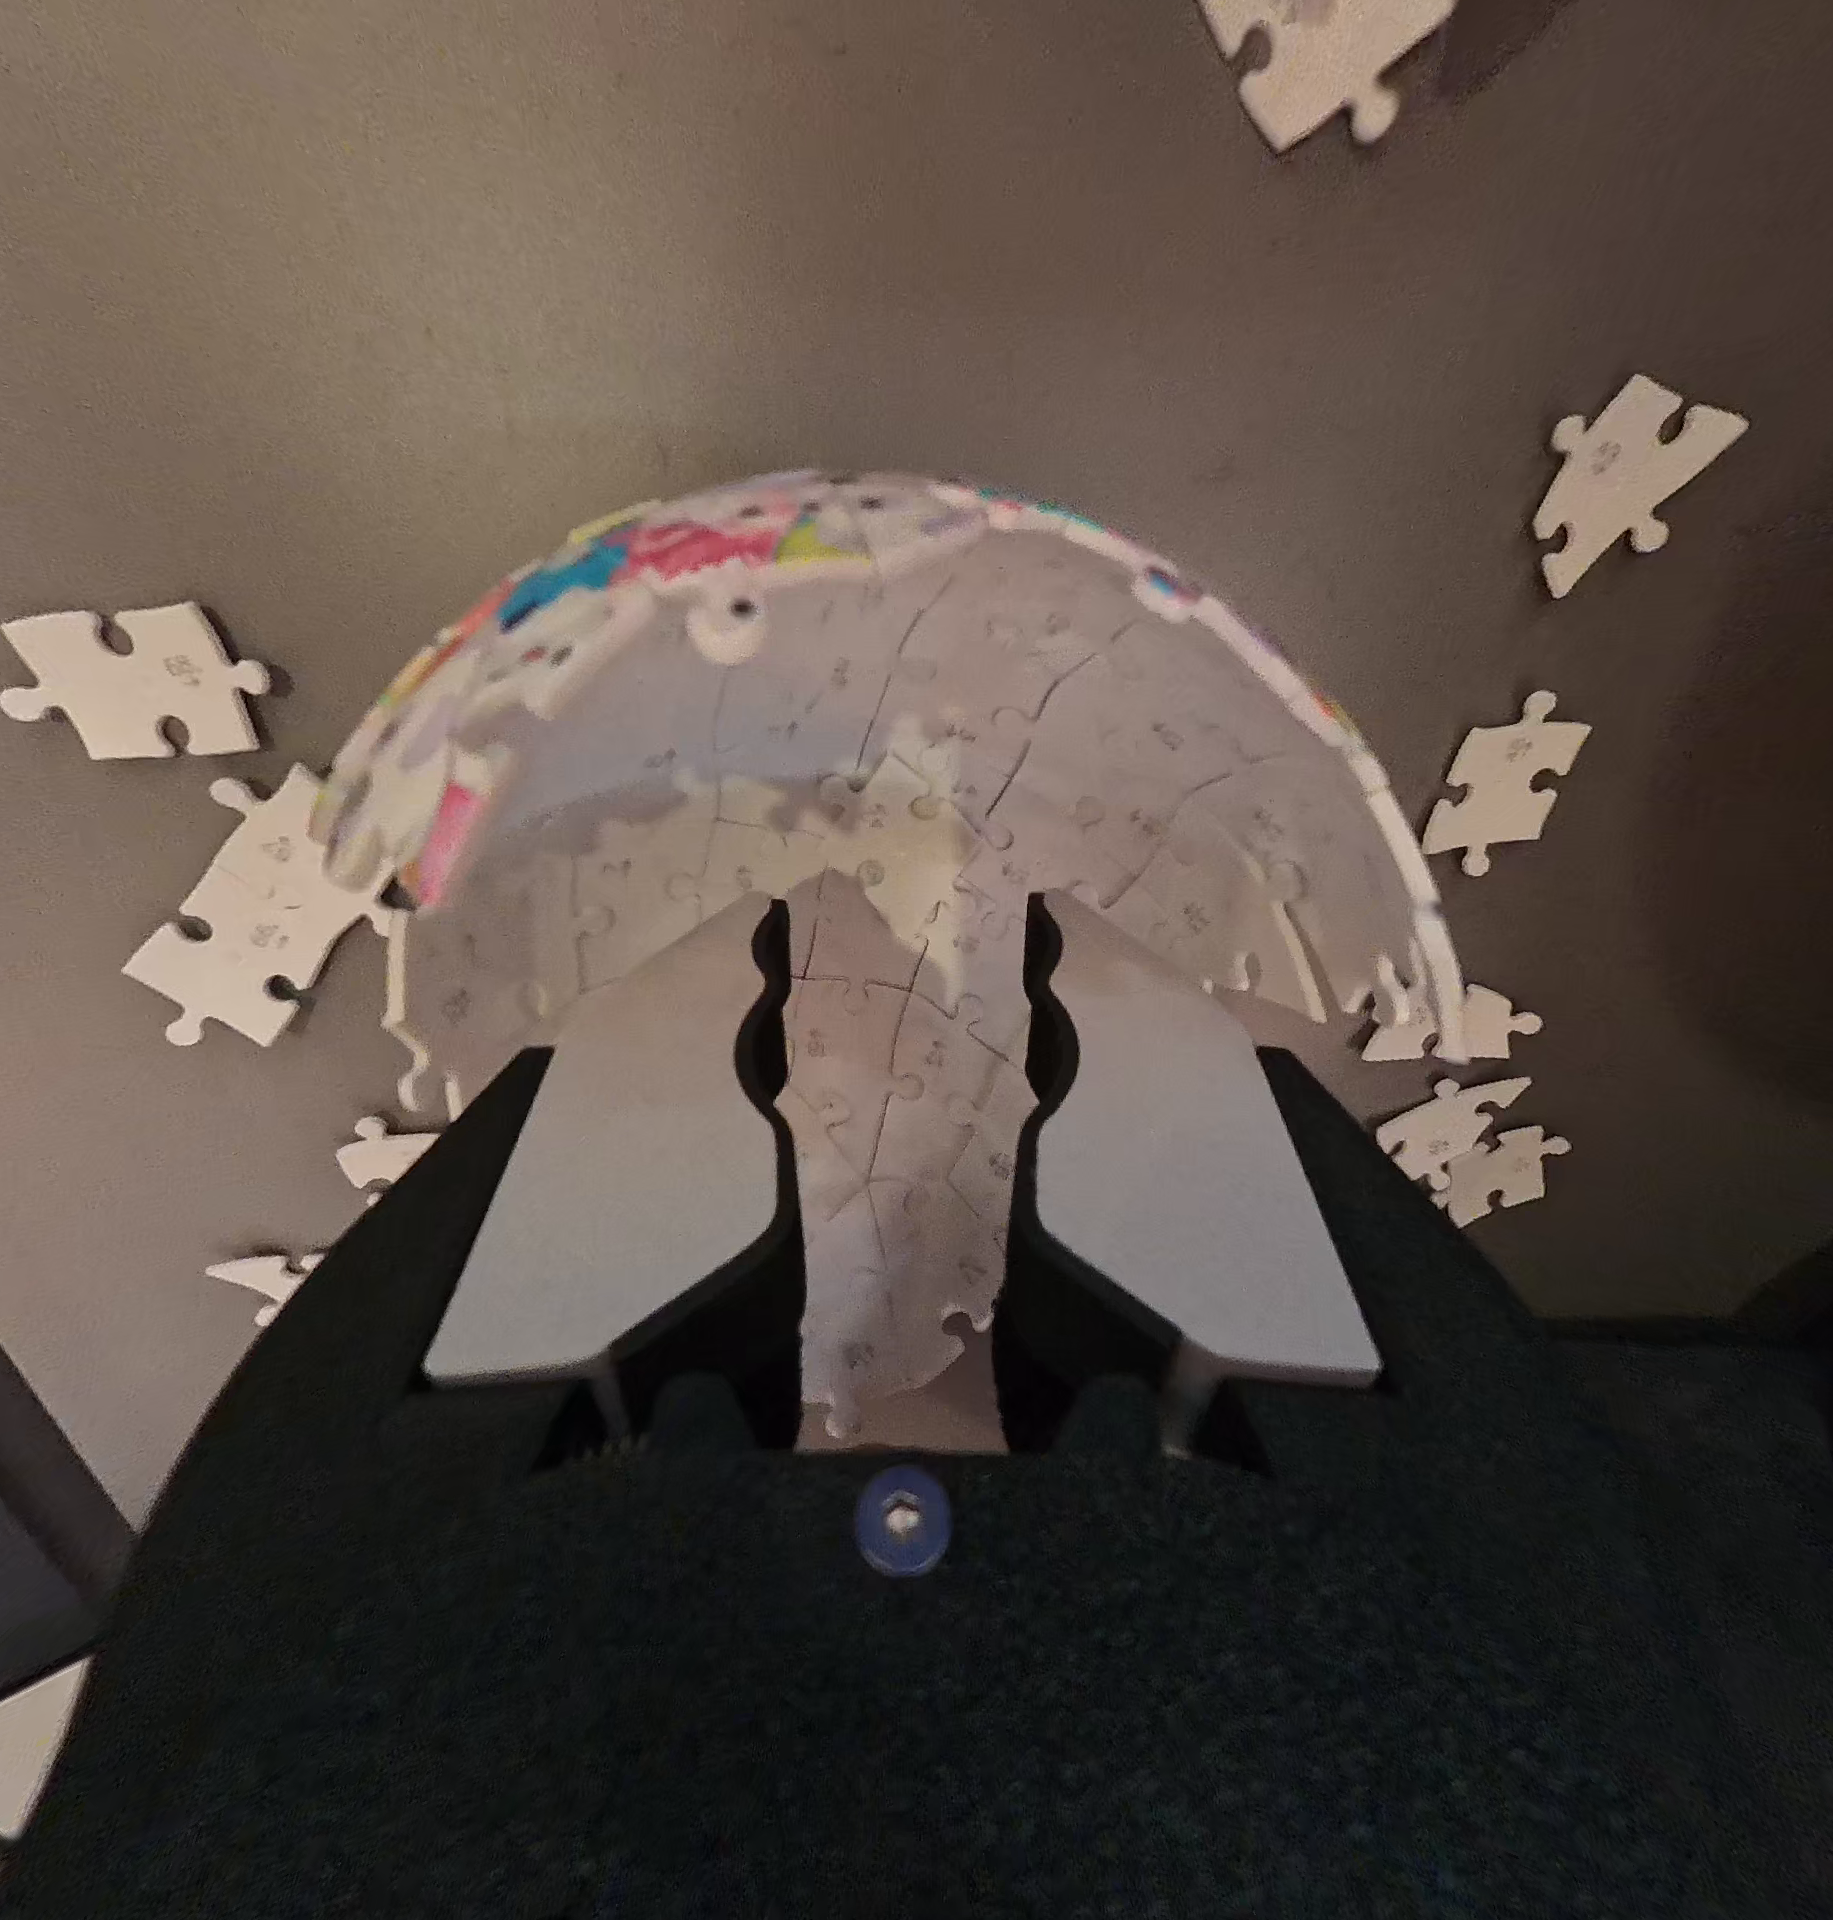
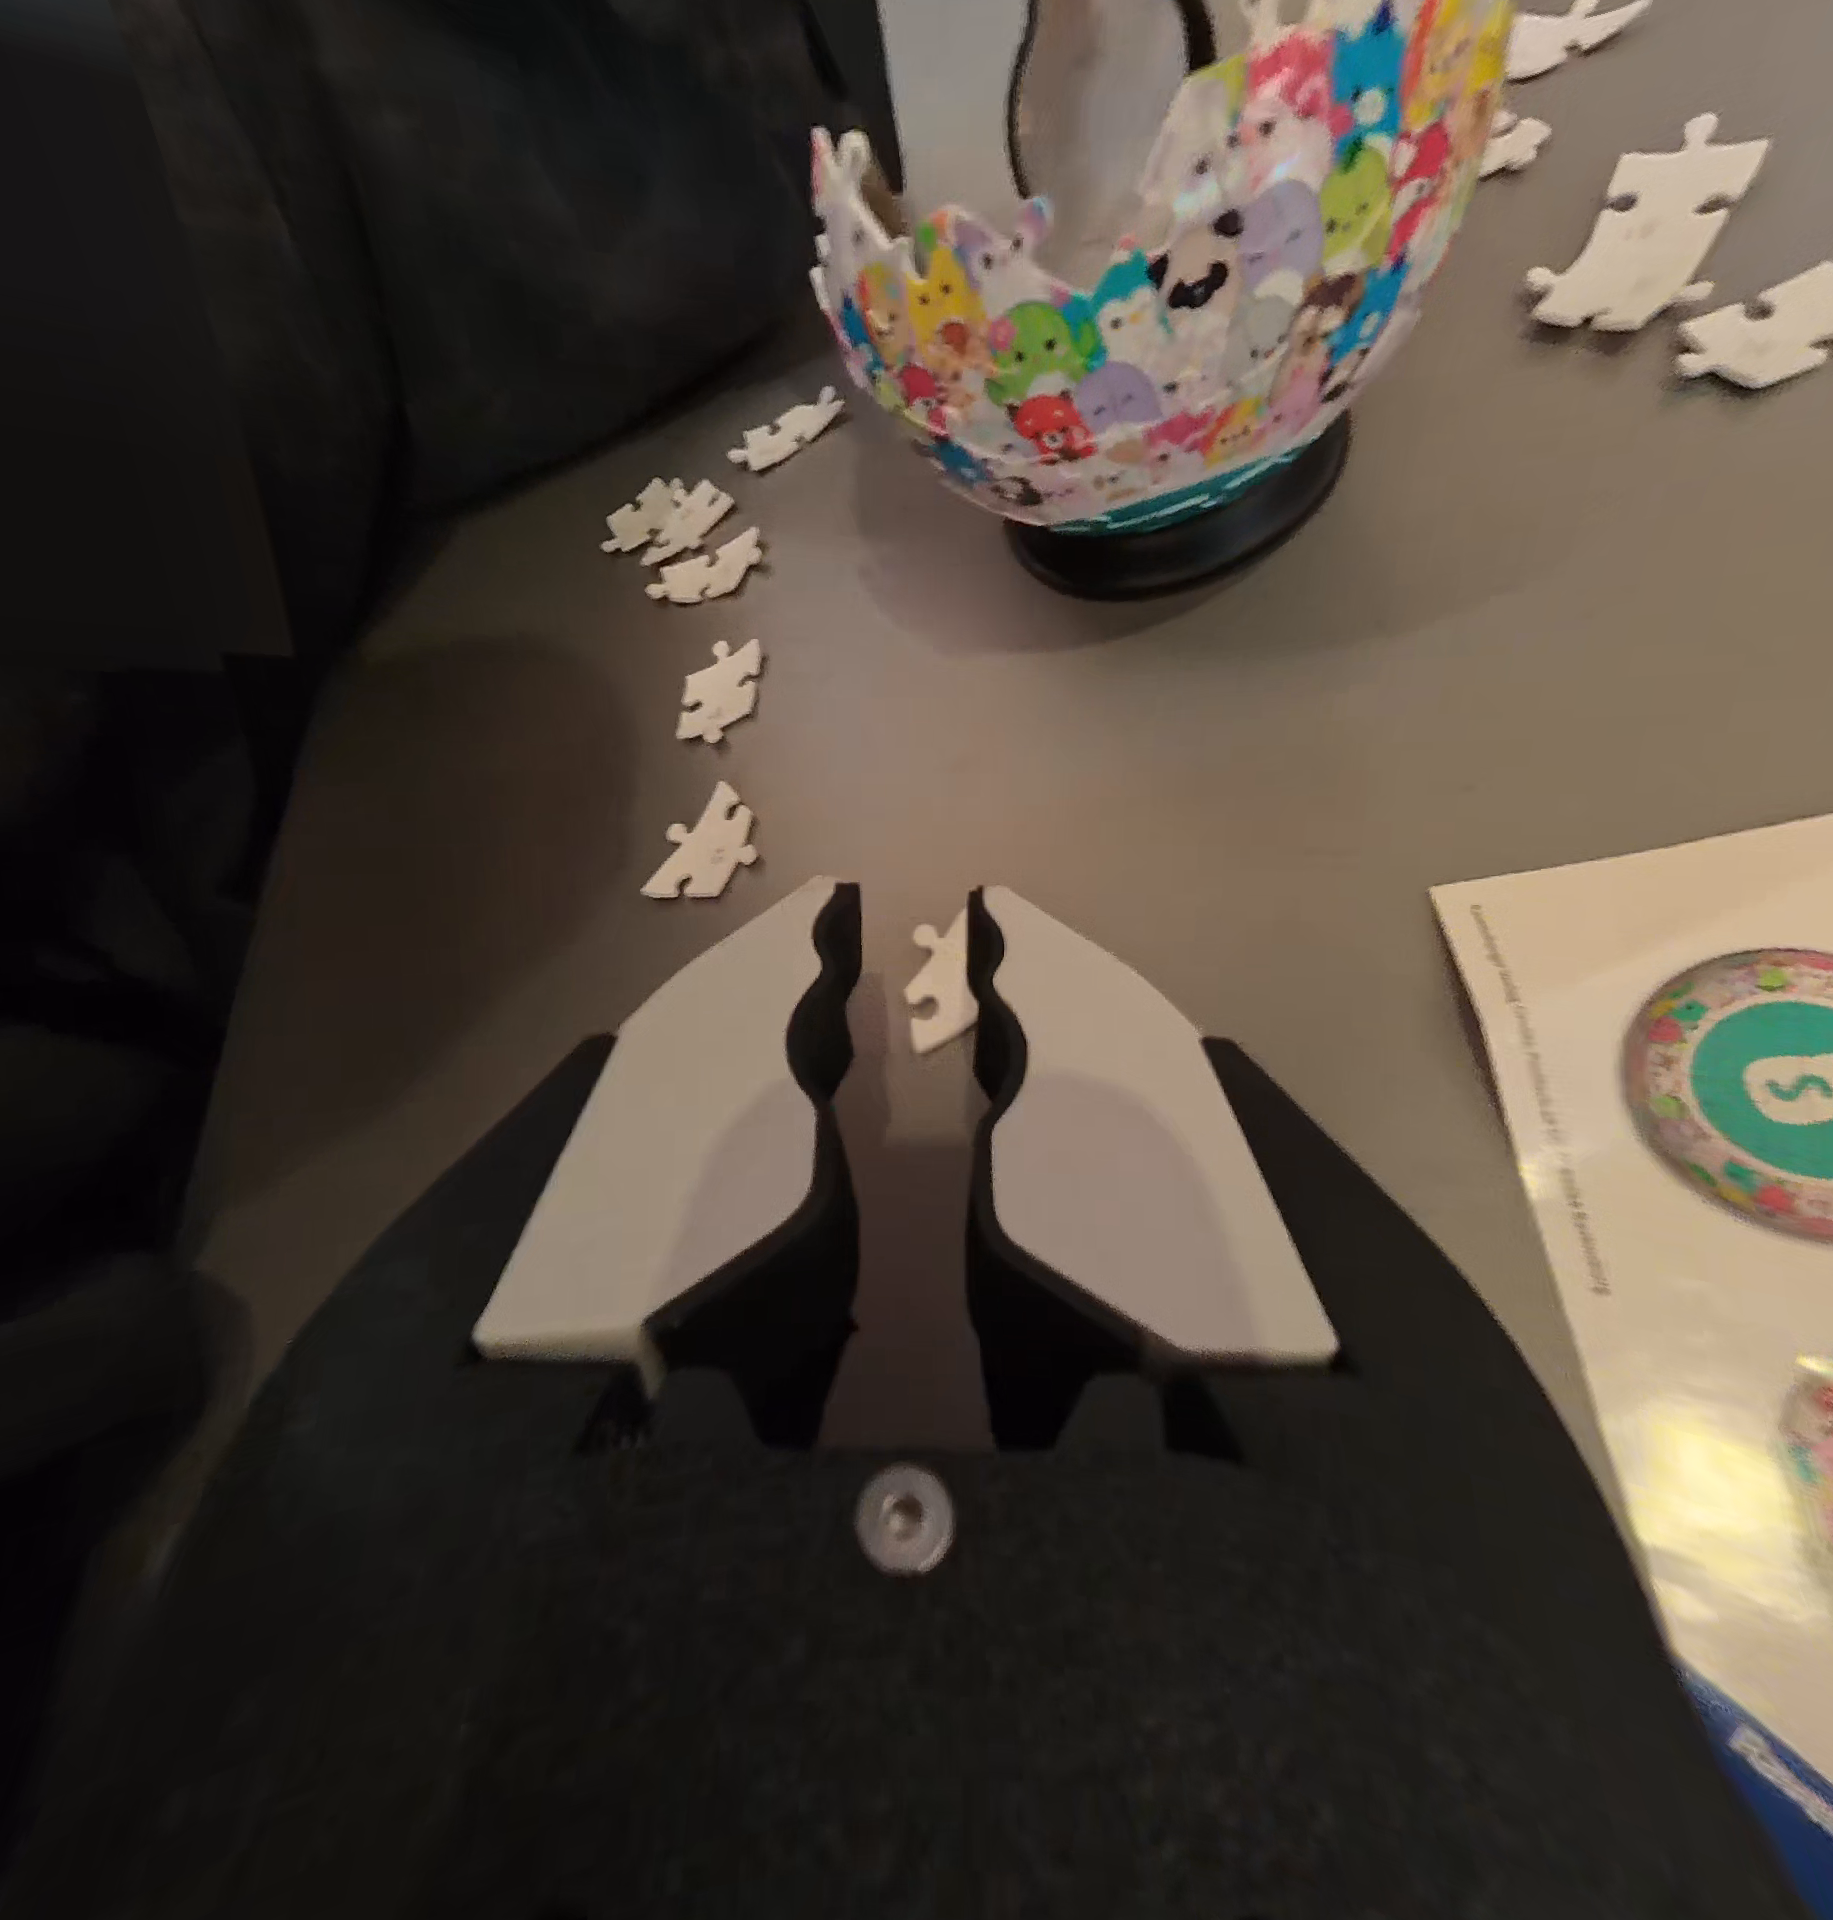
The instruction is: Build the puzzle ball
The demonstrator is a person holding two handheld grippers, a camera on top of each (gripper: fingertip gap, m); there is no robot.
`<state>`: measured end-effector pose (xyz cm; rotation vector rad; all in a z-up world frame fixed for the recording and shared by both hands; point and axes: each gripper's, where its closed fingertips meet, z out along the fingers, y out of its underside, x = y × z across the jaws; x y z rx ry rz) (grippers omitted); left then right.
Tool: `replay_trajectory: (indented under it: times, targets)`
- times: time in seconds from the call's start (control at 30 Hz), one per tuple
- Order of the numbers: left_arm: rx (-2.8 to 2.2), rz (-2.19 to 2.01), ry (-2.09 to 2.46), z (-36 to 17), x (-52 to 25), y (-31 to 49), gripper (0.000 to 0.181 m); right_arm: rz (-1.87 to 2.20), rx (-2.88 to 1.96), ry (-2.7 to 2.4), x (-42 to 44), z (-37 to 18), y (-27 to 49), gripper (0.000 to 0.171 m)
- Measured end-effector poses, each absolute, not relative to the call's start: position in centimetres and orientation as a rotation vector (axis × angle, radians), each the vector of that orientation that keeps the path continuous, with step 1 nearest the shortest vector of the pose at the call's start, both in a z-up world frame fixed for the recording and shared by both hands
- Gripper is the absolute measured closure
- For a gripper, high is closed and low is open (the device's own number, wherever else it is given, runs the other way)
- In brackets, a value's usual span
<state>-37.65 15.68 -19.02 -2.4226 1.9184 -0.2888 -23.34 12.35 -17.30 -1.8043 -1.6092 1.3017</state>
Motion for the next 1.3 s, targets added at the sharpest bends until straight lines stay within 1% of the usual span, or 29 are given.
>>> replay_trajectory:
  times: [0.27,0.7,0.93,1.03,1.3]
  targets:
    - [-2.425,-0.388,1.985,-19.6,-37.0,15.8,0.140,1.335,-1.761,-1.724,-23.4,-18.1,10.1,0.152]
    - [-2.365,-0.322,2.104,-20.8,-37.1,15.8,0.139,1.380,-1.753,-1.759,-23.4,-18.3,9.3,0.152]
    - [-2.365,-0.319,2.146,-20.9,-37.2,15.5,0.143,1.385,-1.750,-1.781,-23.5,-18.5,9.0,0.152]
    - [-2.362,-0.315,2.169,-21.1,-37.2,15.4,0.152,1.386,-1.754,-1.791,-23.5,-18.7,8.8,0.152]
    - [-2.346,-0.301,2.191,-21.0,-37.3,15.3,0.153,1.376,-1.745,-1.822,-23.6,-18.9,8.3,0.153]
